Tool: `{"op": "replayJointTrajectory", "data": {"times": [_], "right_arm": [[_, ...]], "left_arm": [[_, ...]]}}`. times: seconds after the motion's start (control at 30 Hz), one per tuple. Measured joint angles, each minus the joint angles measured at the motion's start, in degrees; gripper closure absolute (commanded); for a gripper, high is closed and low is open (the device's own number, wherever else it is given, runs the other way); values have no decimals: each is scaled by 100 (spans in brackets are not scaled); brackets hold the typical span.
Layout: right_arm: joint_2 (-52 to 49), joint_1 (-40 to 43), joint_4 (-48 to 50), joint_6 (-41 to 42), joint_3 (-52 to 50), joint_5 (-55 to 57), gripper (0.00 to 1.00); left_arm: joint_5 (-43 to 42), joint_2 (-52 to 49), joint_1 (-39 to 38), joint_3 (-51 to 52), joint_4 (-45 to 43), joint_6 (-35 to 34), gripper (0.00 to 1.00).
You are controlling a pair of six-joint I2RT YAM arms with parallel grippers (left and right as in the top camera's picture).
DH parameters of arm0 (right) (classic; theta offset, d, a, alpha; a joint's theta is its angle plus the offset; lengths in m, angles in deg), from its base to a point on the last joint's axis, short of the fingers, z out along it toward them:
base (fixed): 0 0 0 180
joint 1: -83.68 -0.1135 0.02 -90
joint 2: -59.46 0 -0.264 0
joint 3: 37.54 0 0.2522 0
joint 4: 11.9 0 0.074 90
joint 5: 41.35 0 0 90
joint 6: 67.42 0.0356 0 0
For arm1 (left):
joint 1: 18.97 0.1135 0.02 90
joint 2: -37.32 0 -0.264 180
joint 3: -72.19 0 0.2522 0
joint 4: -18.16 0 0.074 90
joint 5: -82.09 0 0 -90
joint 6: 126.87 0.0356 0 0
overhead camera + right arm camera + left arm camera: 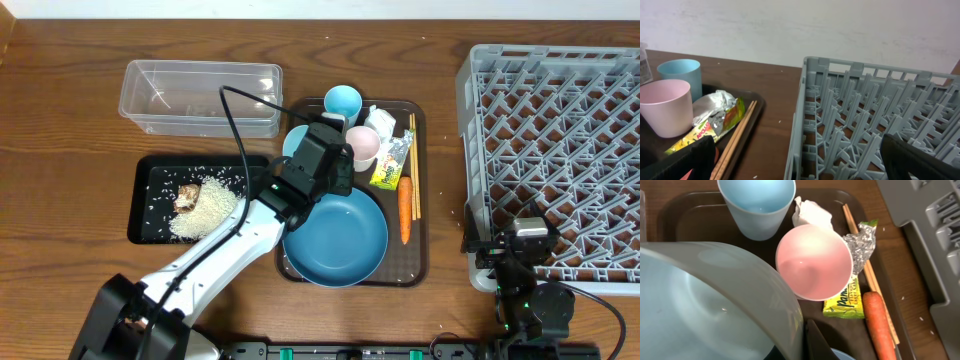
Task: Sort waste into correct bins and load items into the dishwasher rack
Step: 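Carry the light-blue bowl right onto the brown tray, then lower the bowl onto the brown tray and open the left gripper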
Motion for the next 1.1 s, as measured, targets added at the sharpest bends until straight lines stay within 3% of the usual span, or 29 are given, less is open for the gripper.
{"op": "replayJointTrajectory", "data": {"times": [0.4,1.1], "right_arm": [[0,0,0,2,0,0,1],[0,0,0,2,0,0,1]], "left_arm": [[131,-509,0,0,-442,0,94],[345,-804,0,0,-455,2,92]]}}
